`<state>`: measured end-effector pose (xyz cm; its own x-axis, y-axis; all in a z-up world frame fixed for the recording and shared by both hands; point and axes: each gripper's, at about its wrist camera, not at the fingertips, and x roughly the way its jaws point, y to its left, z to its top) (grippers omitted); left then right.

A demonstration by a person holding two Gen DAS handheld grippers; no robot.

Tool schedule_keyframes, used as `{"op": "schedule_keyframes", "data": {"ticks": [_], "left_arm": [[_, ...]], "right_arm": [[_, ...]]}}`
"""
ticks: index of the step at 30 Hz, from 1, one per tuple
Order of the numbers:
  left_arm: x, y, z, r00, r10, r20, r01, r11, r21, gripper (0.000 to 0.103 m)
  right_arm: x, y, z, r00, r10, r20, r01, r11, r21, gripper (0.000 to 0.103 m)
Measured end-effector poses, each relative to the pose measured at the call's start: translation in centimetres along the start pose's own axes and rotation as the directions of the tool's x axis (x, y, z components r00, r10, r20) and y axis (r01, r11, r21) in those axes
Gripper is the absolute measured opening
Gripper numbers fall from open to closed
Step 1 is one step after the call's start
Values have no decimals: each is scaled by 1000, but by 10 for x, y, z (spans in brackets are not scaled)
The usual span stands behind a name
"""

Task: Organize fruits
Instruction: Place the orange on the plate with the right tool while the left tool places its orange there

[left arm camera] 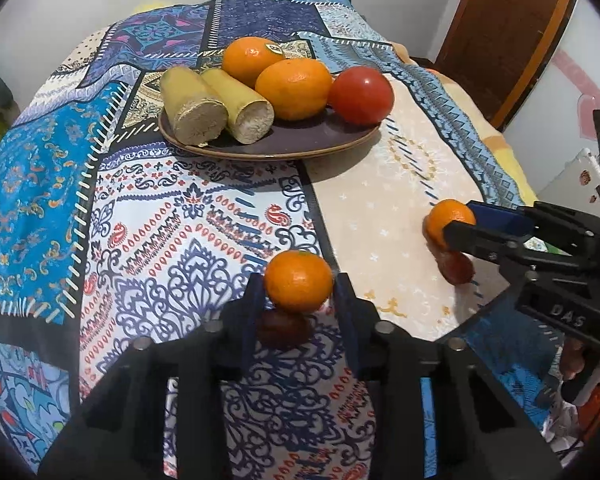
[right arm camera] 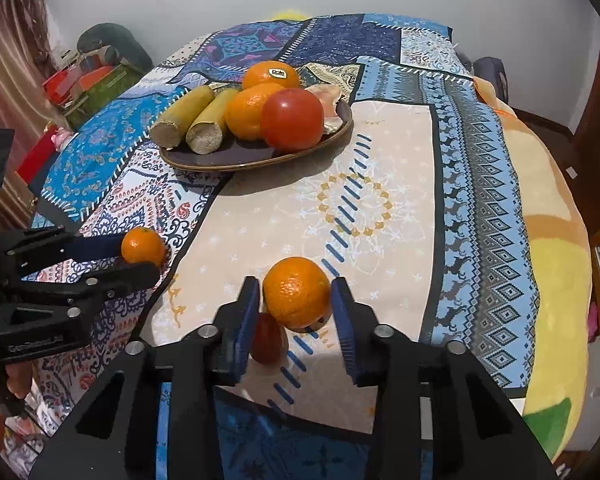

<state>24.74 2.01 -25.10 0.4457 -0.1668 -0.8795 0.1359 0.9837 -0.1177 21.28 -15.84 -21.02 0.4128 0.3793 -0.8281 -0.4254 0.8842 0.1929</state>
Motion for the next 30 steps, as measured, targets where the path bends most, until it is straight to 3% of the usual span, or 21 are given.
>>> {"op": "schedule_keyframes", "data": {"ticks": [5,18,30], "left_arm": [[-5,8,2,1000,-14,11,14,1000,-26,34],[-46,32,33,989,2,150,9,997,-77,34],[-29,49,49,988,-12,156,28,994,-102,34]], "right_arm": [[-2,3,3,1000,5,12,-5,1000,-5,32],[-15,28,46,992,48,117,-39,996,-75,31],[23,52,74,994,46,98,-32,989,-145,32]]}}
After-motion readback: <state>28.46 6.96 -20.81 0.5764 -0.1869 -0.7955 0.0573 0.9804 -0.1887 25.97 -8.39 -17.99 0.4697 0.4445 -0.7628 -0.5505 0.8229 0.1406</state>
